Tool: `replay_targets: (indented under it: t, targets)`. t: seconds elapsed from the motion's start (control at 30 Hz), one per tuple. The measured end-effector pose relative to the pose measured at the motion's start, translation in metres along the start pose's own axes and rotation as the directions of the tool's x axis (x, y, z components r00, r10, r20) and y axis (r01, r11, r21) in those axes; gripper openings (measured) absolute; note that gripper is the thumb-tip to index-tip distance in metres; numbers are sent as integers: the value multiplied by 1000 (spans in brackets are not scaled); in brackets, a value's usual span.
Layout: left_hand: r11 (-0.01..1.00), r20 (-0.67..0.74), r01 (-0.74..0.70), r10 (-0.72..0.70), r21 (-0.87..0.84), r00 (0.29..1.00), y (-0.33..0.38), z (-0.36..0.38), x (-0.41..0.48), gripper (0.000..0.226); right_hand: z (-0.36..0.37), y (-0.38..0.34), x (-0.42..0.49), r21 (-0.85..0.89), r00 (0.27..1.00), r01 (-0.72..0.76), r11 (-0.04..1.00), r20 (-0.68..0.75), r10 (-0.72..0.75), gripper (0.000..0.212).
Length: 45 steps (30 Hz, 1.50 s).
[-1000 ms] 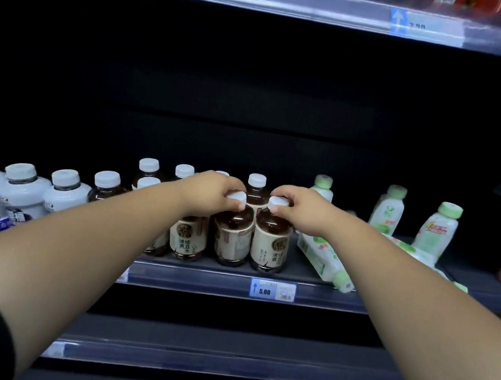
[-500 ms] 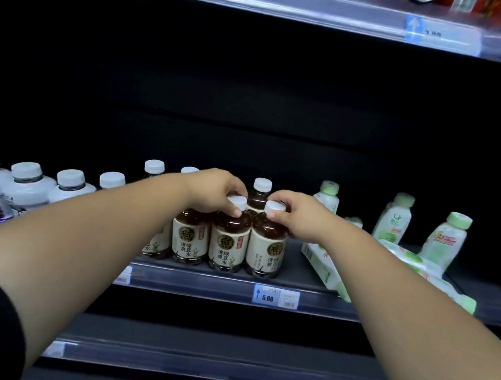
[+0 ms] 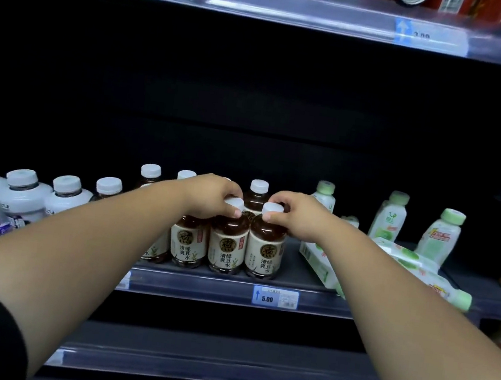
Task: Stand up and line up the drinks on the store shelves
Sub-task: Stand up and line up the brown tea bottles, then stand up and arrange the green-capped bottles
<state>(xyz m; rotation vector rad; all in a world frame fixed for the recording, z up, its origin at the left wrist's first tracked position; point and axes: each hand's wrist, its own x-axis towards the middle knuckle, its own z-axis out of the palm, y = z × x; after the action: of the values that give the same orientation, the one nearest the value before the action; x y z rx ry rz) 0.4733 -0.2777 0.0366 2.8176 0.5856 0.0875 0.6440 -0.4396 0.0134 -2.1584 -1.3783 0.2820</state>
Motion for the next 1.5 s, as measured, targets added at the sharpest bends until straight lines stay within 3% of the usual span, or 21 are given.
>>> replay_targets:
  t: [0.3,0.43,0.5,0.7,0.77,1.0,1.23,1.37,1.5]
  targets:
    - [999,-40,43,-42,13,998,11,6,-3,37,6,4,-7,35,1000,21,999,-12,-20,27]
    - [1000,-137,-16,13,-22,990,29,12,-5,47,-7,9,-18,85,998,9,996,55,-14,59]
    - [998,-186,-60,54,-31,981,42,13,-2,51,-18,16,-28,88,999,15,996,47,-19,65]
    - [994,-226,-109,99,-32,969,99,24,21,48,-58,70,-62,198,999,5,980,-42,3,44]
    - [994,-215,-111,109,-1,971,119,30,31,49,-73,91,-74,215,999,-13,976,-38,22,34]
    - [993,-172,-114,114,8,979,162,53,54,51,-103,143,-89,189,996,-91,978,-8,94,37]
    - [980,-40,-191,194,61,980,177,70,89,47,-96,161,-85,182,986,-165,969,6,166,41]
    - [976,47,-215,214,26,976,183,95,108,50,-88,169,-82,84,981,-194,977,20,193,48]
    - [980,117,-200,198,8,973,176,122,118,41,-76,175,-73,-123,986,-158,980,39,164,56]
